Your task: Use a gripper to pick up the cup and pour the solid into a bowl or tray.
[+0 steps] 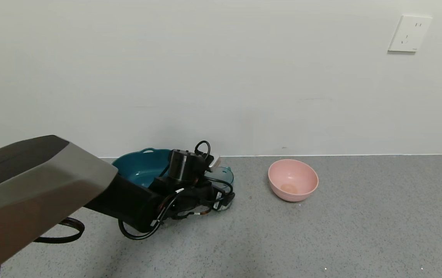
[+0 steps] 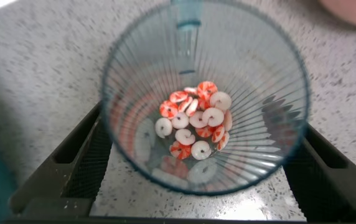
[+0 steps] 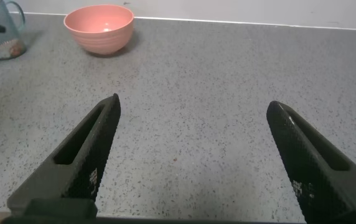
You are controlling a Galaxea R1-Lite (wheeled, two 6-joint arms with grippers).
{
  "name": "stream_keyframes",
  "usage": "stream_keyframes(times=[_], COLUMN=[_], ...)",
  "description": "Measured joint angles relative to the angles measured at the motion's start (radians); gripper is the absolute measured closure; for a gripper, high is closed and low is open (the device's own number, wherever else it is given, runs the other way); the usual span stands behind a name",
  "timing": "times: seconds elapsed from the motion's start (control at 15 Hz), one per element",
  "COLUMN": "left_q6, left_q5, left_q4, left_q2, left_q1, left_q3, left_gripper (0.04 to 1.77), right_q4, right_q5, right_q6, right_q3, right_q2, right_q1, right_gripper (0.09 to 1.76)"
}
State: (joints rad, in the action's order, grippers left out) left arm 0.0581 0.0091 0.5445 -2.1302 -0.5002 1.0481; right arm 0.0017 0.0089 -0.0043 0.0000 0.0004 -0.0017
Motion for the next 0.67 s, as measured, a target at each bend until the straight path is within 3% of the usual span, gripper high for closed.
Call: stream_keyframes(times=[0.2, 0.67], left_q6=[0.000, 0.007], left_q5=[-0.002, 0.010], left_q4=[-0.008, -0.044], left_q2=[0.076, 0.355], left_q1=[0.008, 0.020], left_q3=[-0.037, -0.227], left_gripper=[0.12, 0.11], right_q4=[0.000, 0.000], right_q5=[0.000, 0.000], right_q6=[0.000, 0.000], right_q3=[0.000, 0.000], right_q2=[0.000, 0.000], right_q1=[0.000, 0.000], right_gripper=[0.14, 0.14])
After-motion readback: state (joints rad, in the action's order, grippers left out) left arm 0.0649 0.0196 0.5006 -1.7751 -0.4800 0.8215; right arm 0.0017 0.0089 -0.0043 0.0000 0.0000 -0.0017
